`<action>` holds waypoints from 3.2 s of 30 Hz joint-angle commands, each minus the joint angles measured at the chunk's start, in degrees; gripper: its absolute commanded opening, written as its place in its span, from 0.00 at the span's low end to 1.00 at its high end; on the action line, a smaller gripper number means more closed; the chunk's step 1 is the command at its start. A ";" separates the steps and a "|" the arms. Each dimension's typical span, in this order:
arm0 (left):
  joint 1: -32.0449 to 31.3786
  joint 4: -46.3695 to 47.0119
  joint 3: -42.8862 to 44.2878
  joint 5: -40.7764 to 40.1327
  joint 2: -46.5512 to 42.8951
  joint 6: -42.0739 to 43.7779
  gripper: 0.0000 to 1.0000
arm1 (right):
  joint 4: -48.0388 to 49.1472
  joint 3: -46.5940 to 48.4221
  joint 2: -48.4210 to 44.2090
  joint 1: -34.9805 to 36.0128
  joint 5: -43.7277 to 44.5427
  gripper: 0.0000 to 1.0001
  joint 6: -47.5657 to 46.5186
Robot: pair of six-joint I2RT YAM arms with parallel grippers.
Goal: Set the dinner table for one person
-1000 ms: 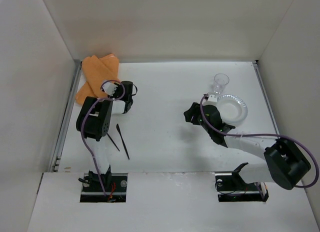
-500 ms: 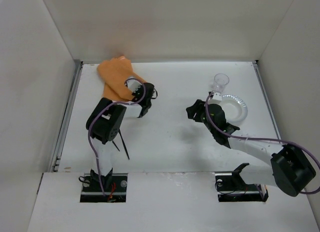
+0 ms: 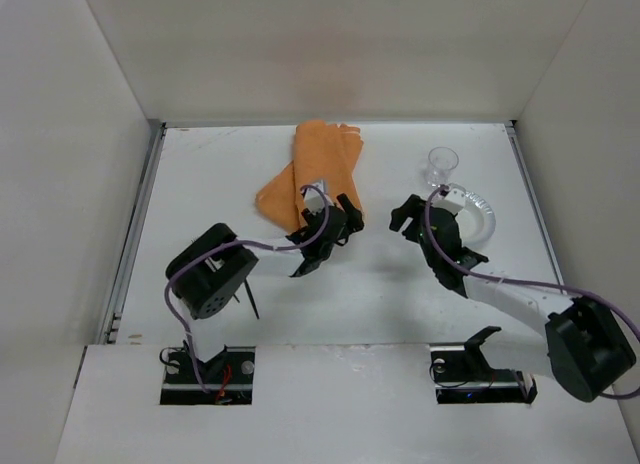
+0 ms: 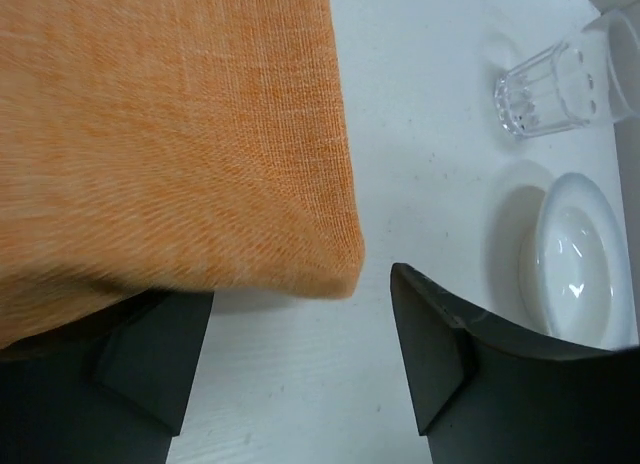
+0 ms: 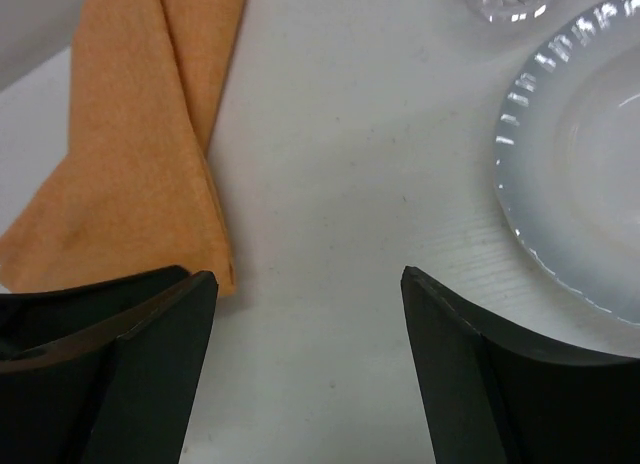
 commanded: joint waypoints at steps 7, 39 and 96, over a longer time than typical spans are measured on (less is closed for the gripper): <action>3.26 3.08 -16.02 -2.89 -27.53 9.24 0.72 | -0.30 6.64 10.54 1.91 -4.37 0.89 3.71; 33.94 1.40 -10.14 12.49 -3.72 -2.27 0.19 | 12.78 20.36 35.69 1.74 -17.12 0.28 24.55; 23.74 -15.38 6.00 11.42 -2.52 14.52 0.59 | -19.29 9.90 13.80 2.09 4.42 0.64 2.23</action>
